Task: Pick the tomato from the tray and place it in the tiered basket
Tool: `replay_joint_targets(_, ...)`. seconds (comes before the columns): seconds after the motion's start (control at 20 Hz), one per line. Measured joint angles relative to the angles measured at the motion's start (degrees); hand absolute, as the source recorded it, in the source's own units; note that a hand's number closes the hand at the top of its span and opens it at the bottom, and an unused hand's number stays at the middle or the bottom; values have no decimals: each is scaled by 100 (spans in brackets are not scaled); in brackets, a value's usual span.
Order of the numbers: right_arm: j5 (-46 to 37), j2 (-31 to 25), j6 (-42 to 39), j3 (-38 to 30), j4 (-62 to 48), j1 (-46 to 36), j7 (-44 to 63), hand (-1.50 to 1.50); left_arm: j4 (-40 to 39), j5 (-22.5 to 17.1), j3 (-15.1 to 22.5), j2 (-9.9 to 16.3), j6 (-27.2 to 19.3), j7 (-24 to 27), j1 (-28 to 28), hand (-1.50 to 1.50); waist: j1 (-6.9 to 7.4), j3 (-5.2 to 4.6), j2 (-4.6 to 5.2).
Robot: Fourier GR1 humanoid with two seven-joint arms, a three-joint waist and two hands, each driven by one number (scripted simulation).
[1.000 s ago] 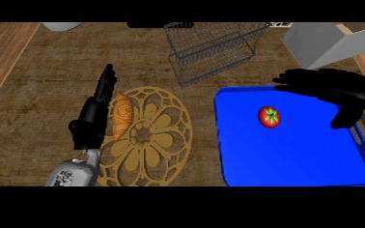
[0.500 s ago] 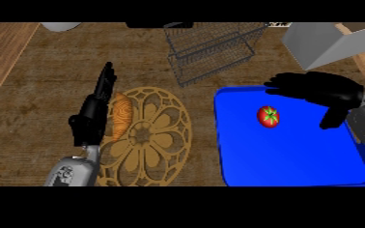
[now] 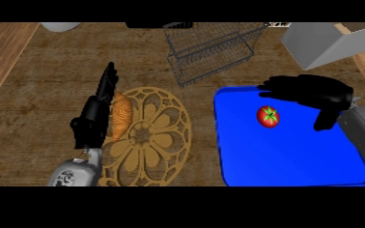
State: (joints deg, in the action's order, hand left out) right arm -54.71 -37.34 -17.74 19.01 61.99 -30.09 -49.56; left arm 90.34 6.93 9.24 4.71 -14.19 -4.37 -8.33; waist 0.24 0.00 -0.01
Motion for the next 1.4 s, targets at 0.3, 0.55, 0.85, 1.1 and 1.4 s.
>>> replay_joint_targets(0.3, -299, 271, 54, 63, -319, -96, 42, -150, -29, -40, -130, 3, 121, 91, 32, 0, 10, -1, 4)
replay_joint_targets(0.55, -478, 467, 112, 21, -589, -138, 10, -150, -180, -29, -255, -12, 175, 193, -34, 0, 9, 0, 6)
replay_joint_targets(0.85, -630, 649, 286, -94, -963, -200, -137, -150, -191, -25, -310, -47, 264, 194, -64, 0, 8, 2, 8)
replay_joint_targets(1.1, -769, 834, 319, -134, -1063, -120, -147, -150, -93, 57, -328, -67, 272, 120, -25, 0, 3, 0, 3)
replay_joint_targets(1.4, -767, 1042, 329, -322, -1311, -181, -183, 150, -279, 105, -392, -136, 289, 191, -130, 0, -1, 0, 4)
